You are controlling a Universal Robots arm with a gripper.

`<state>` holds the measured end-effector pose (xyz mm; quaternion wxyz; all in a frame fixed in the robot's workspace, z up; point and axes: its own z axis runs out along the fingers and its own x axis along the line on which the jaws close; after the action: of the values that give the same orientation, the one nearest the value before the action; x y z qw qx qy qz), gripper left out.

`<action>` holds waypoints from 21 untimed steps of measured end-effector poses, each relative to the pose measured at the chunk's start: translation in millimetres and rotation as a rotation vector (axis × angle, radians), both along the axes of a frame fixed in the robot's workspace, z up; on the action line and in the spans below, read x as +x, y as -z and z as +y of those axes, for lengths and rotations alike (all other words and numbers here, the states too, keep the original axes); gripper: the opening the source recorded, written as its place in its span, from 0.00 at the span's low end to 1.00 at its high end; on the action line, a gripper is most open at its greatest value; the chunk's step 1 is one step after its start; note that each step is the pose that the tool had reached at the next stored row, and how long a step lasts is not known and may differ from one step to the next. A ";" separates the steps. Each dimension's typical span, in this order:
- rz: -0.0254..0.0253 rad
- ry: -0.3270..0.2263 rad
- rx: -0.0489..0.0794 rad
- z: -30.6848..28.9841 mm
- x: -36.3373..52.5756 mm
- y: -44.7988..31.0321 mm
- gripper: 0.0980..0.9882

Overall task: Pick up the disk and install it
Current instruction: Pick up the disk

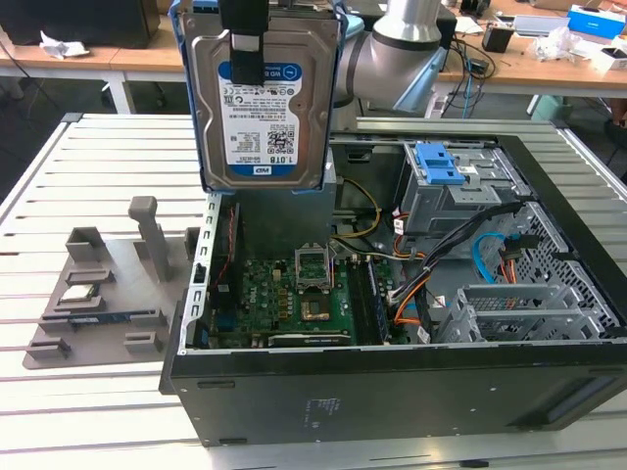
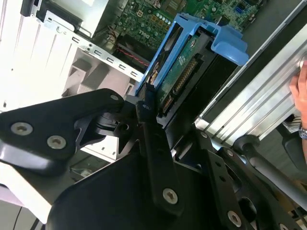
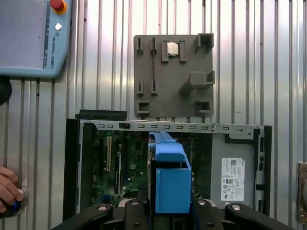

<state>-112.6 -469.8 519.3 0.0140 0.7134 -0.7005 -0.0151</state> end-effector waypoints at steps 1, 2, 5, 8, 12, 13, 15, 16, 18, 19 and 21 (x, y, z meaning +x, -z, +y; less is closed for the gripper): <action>0.0000 0.000 0.000 -1.6 0.0 0.0 0.30; 0.0000 0.000 0.000 -2.9 0.0 0.1 0.30; 0.0000 0.000 0.000 -8.5 0.0 0.1 0.30; 0.0000 0.000 -0.001 -16.6 0.1 0.2 0.30; 0.0000 0.000 -0.001 -26.2 0.0 0.4 0.30; 0.0000 0.000 -0.001 -29.2 0.0 0.4 0.30; 0.0000 0.000 -0.001 -34.1 0.0 0.5 0.30; 0.0001 0.000 -0.001 -36.0 0.0 0.5 0.30; 0.0000 0.000 -0.001 -41.0 0.0 0.6 0.30; 0.0000 0.000 -0.001 -43.0 0.0 0.6 0.30; 0.0000 0.000 -0.001 -45.0 0.5 0.8 0.30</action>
<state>-112.1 -514.8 518.6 0.0143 0.7134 -0.7004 -0.0147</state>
